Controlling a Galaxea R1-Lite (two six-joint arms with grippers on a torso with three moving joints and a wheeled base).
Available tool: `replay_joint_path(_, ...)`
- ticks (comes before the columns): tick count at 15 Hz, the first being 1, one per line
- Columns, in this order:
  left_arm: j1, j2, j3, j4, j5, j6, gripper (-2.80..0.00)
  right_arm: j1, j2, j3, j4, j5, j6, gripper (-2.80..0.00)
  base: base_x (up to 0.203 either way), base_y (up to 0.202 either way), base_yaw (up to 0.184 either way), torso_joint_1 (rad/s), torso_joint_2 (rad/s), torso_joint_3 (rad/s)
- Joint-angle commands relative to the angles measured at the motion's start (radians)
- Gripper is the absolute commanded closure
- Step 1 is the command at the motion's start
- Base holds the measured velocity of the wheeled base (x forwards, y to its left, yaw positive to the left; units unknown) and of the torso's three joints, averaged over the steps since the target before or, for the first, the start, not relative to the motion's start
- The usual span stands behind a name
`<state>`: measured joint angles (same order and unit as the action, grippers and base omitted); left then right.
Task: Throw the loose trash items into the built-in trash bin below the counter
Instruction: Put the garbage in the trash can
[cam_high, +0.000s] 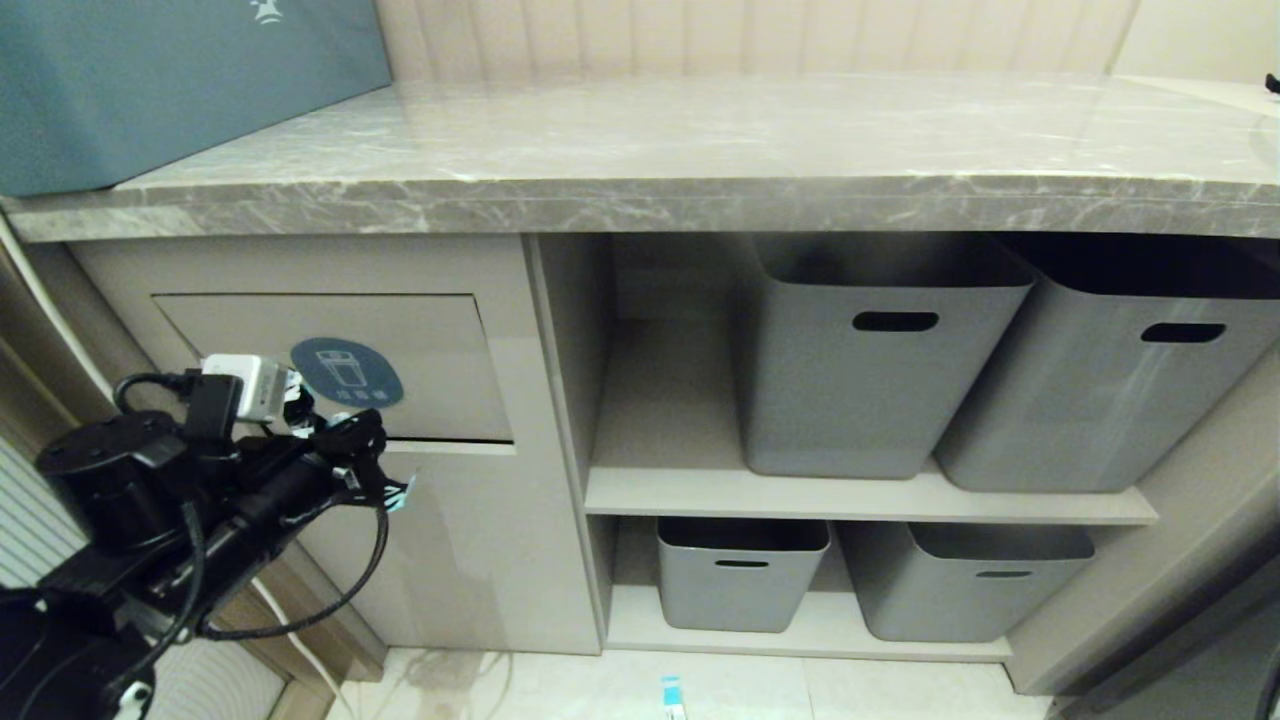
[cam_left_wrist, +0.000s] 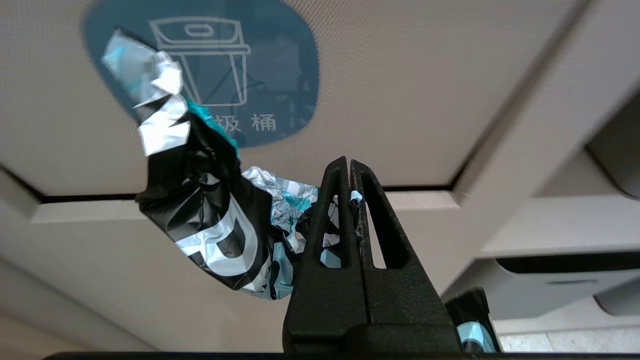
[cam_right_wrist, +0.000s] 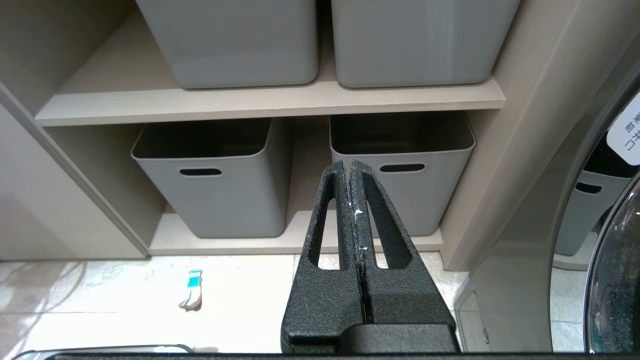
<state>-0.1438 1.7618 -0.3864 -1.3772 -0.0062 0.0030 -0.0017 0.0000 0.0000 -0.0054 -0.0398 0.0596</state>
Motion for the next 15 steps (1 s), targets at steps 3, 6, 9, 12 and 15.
replay_joint_path(3, -0.006, 0.102, -0.045, 0.002, -0.017, -0.013, 0.0, 0.0, 0.002, 0.0, -0.001, 0.0, 0.0, 0.0, 0.0, 0.0, 0.0, 0.0, 0.0, 0.0)
replay_joint_path(6, 0.006, 0.194, -0.073, -0.049, -0.02, -0.031, 0.0, 0.0, 0.001, 0.001, -0.001, 0.0, 0.0, 0.0, 0.0, 0.0, 0.0, 0.0, 0.0, 0.0)
replay_joint_path(9, 0.022, 0.268, -0.235, -0.09, -0.014, -0.046, 0.0, 0.0, 0.002, 0.001, -0.001, 0.0, 0.0, 0.0, 0.0, 0.0, 0.0, 0.0, 0.0, 0.0)
replay_joint_path(12, 0.025, 0.337, -0.304, -0.124, -0.006, -0.066, 0.0, 0.0, 0.001, 0.001, -0.001, 0.0, 0.0, 0.0, 0.0, 0.0, 0.0, 0.0, 0.0, 0.0)
replay_joint_path(15, 0.044, 0.37, -0.313, -0.144, -0.006, -0.08, 0.0, 0.0, 0.002, 0.0, -0.001, 0.0, 0.0, 0.0, 0.0, 0.0, 0.0, 0.0, 0.0, 0.0)
